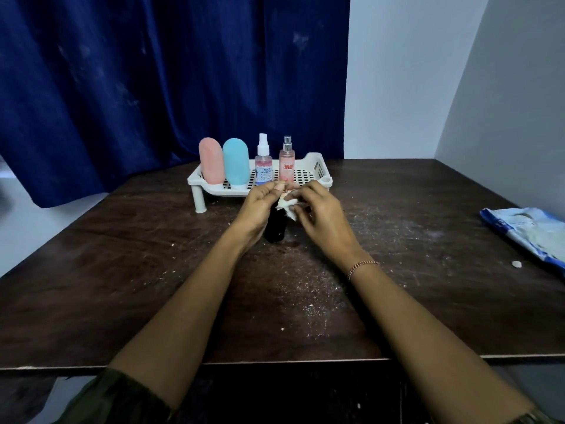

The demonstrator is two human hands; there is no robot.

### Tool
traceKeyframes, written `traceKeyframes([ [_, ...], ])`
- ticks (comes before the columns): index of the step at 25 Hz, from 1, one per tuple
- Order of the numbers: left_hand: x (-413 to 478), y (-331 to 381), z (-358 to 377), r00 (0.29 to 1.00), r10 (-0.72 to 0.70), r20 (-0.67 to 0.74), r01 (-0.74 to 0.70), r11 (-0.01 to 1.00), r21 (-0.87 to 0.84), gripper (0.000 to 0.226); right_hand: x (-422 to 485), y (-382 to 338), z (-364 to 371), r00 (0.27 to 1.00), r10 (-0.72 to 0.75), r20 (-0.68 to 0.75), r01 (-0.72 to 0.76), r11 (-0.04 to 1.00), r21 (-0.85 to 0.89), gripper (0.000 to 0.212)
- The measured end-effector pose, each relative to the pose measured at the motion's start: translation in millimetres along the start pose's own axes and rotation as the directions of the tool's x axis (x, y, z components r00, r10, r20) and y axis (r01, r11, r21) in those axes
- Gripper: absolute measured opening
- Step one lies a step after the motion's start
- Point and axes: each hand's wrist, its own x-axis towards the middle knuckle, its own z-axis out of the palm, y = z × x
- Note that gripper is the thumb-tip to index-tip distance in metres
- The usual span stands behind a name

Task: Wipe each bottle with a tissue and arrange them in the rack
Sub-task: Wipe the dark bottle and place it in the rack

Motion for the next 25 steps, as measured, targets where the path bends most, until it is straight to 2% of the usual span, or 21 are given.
traceKeyframes([
  [3,0.5,1.7,-1.8,1.0,0.006,-0.014,-0.006,1.0,-0.016,0.026,-1.7,-4.1,-1.0,0.998,-0.053,0.033,0.053,0.998,0.025,0.02],
  [7,-1.0,10.3,-8.5,0.997,0.011,-0.077,-0.017,0.997,-0.079,0.028,-3.8,-4.8,0.6,0.974,-0.065,0.216,0.057,0.997,0.043,0.019],
  [9,-0.5,11.7,-11.3,0.996,0.003,-0.084,-0.012,0.994,-0.108,0.029,-4.4,-6.1,0.6,0.967,-0.085,0.241,0.078,0.996,0.038,0.02],
  [11,0.7,10.1,-10.7,0.996,-0.049,-0.071,0.04,0.993,-0.113,0.029,-4.1,-7.0,0.1,0.985,-0.108,0.137,0.104,0.994,0.039,0.019],
  [14,-0.8,7.0,-3.8,0.992,-0.126,0.003,0.125,0.981,-0.15,0.026,-1.7,-4.2,-1.9,0.998,-0.038,-0.058,0.042,0.997,0.07,0.018],
  [16,-1.4,7.1,-2.6,0.99,-0.138,0.013,0.139,0.979,-0.15,0.026,-2.0,-4.0,-1.9,0.997,-0.016,-0.073,0.022,0.996,0.087,0.018],
  [18,-0.9,9.1,-6.1,0.993,-0.118,-0.023,0.114,0.985,-0.126,0.028,-3.1,-3.9,-1.0,0.999,-0.048,-0.006,0.048,0.994,0.102,0.018],
  [22,-1.5,16.1,-13.1,0.995,-0.064,-0.083,0.051,0.987,-0.155,0.03,-5.0,-4.9,2.4,0.968,-0.111,0.225,0.093,0.991,0.092,0.019],
  [25,-3.6,16.4,-9.3,0.995,-0.069,-0.075,0.055,0.984,-0.171,0.029,-4.9,-5.0,1.4,0.974,-0.117,0.193,0.099,0.99,0.1,0.018],
])
